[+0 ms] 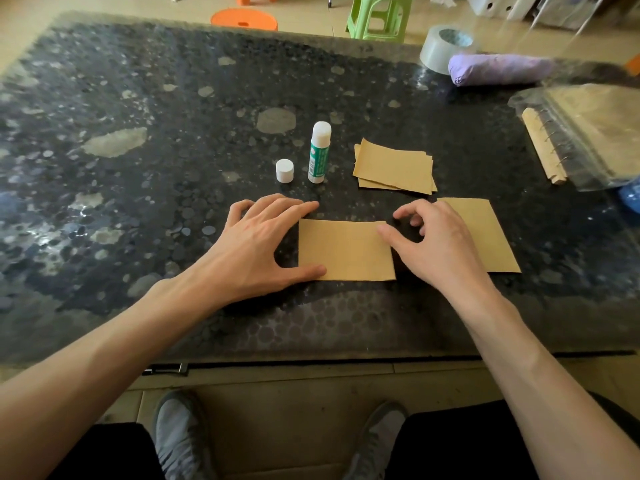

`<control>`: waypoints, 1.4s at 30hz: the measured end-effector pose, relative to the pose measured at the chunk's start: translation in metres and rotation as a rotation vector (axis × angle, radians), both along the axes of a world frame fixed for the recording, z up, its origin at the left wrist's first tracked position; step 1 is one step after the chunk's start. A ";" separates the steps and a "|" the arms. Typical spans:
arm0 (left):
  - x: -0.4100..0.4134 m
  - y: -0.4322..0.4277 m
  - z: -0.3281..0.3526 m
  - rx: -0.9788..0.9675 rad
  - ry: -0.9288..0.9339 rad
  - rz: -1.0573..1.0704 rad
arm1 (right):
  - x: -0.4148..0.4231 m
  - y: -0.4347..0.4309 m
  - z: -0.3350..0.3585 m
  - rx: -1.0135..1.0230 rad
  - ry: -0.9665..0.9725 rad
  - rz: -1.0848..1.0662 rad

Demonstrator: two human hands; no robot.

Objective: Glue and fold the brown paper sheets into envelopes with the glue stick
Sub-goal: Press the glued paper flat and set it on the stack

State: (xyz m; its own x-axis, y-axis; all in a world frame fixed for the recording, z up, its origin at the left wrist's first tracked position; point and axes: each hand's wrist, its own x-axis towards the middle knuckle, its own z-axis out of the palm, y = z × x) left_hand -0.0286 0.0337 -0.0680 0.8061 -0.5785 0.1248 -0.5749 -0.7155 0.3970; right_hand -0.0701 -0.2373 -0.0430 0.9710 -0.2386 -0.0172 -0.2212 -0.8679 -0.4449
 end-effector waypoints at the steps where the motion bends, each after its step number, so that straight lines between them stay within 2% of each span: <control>1: 0.000 0.000 -0.001 -0.002 0.002 -0.009 | -0.001 0.000 0.000 -0.002 -0.005 -0.005; 9: 0.000 0.000 0.000 -0.005 0.012 -0.039 | -0.004 0.000 0.004 0.080 0.066 0.131; 12: 0.000 0.000 -0.002 -0.007 0.013 -0.035 | -0.003 0.001 -0.001 0.016 0.072 0.136; 19: -0.004 -0.005 -0.006 -0.035 -0.036 -0.007 | -0.005 0.055 -0.028 -0.151 -0.131 0.014; 23: -0.006 -0.007 -0.007 -0.037 -0.055 0.012 | -0.002 0.065 -0.031 -0.222 -0.120 0.018; 33: -0.008 -0.006 -0.007 -0.037 -0.035 0.001 | -0.016 0.011 -0.034 -0.148 -0.145 -0.145; 38: -0.007 -0.013 -0.009 -0.069 -0.043 0.063 | -0.012 0.019 -0.030 -0.097 -0.168 -0.144; 42: -0.006 -0.014 -0.010 -0.066 -0.048 0.079 | -0.018 0.046 -0.032 -0.132 -0.186 -0.037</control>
State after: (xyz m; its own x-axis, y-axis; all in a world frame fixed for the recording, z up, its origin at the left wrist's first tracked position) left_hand -0.0342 0.0195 -0.0775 0.8411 -0.5025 0.2001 -0.5372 -0.7328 0.4177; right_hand -0.0885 -0.1913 -0.0751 0.9451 -0.2624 0.1949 -0.1788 -0.9141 -0.3639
